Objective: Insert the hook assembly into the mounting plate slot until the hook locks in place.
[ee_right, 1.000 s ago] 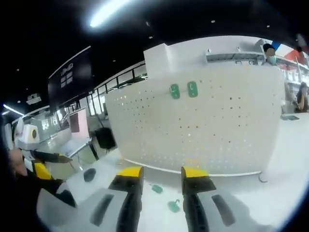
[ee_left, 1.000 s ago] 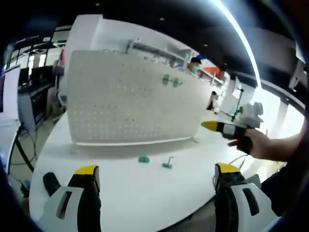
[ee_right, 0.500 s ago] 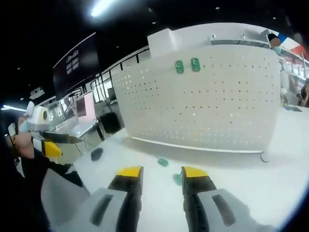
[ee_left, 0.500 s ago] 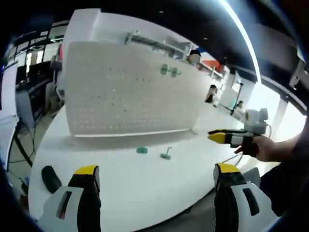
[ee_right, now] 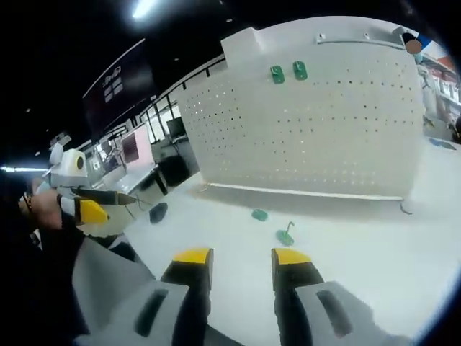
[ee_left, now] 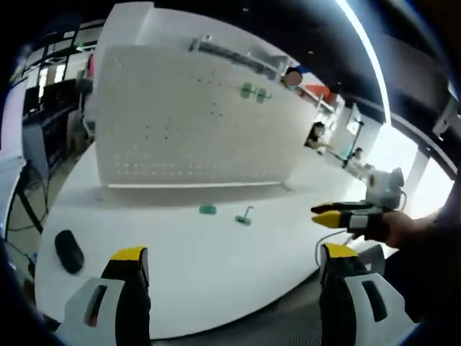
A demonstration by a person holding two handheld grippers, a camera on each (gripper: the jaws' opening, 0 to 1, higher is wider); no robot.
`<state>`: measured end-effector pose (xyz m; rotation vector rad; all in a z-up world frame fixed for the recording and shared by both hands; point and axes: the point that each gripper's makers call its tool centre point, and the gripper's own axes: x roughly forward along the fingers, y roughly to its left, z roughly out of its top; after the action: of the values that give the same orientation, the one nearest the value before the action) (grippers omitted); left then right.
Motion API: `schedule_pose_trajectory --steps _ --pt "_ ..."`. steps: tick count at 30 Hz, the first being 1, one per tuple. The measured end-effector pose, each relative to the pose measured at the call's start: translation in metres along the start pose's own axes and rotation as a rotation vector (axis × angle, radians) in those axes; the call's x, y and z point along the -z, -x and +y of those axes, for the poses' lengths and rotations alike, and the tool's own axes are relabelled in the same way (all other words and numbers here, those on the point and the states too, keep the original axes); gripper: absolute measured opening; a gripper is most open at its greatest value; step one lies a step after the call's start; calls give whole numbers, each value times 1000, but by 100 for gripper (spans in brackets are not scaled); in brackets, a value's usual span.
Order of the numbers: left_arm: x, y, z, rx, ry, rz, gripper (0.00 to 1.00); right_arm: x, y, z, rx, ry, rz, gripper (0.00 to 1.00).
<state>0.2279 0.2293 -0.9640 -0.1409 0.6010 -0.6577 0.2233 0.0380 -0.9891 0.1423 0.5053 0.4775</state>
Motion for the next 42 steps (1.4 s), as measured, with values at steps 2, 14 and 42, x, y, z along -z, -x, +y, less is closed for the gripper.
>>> schedule_pose_trajectory --steps 2,14,42 --pt "5 0 1 -7 2 20 100 4 1 1 -9 0 17 30" --pt "20 -4 10 -25 22 79 100 39 0 12 -78 93 159 30" --pt "26 -19 15 -2 101 98 100 24 -142 -6 -228 266 329 27"
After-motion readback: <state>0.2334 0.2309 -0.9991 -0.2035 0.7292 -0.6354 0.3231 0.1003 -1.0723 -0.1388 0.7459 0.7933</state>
